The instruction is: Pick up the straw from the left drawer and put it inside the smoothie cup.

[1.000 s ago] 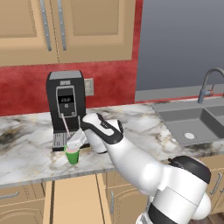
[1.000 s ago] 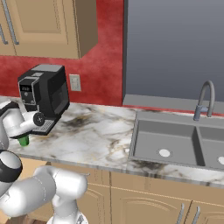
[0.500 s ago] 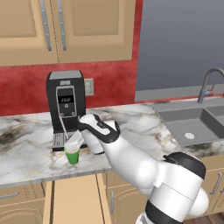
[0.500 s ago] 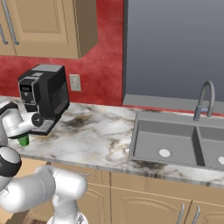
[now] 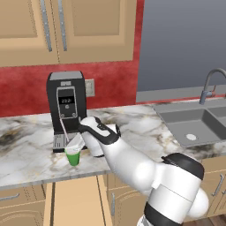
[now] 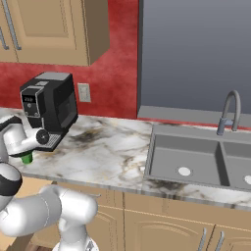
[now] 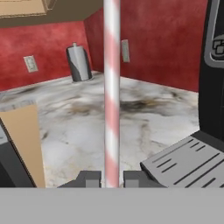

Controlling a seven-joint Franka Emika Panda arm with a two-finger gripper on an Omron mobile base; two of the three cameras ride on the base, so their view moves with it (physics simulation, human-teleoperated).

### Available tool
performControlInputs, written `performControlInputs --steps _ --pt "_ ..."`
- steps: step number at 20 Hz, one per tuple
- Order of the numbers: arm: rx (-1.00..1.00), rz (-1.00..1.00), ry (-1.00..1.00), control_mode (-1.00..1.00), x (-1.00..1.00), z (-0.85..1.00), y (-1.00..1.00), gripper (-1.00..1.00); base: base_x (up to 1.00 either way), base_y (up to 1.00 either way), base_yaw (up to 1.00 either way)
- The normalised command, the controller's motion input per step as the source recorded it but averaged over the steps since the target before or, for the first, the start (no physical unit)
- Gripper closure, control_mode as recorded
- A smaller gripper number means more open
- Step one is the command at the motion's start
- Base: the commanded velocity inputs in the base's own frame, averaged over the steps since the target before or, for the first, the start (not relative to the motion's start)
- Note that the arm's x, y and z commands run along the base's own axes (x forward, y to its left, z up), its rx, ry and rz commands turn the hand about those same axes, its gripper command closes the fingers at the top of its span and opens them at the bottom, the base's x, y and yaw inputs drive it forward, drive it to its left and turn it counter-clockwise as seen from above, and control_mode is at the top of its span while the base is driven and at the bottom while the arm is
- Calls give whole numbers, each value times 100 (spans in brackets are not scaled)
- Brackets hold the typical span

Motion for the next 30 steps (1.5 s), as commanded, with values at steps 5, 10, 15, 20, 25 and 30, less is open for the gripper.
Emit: performControlInputs --steps 5,10,15,20,25,30 --pt "0 0 -2 -100 20 0 0 100 0 0 0" --pt "0 0 0 -100 16 0 0 100 0 0 0" --pt "0 0 0 -100 12 -2 0 -100 0 0 0" --pt "0 0 0 -100 3 0 0 -100 0 0 0" --pt "0 0 0 -100 0 2 0 -100 0 0 0" --pt "0 -1 -8 -100 -17 35 0 -100 0 0 0"
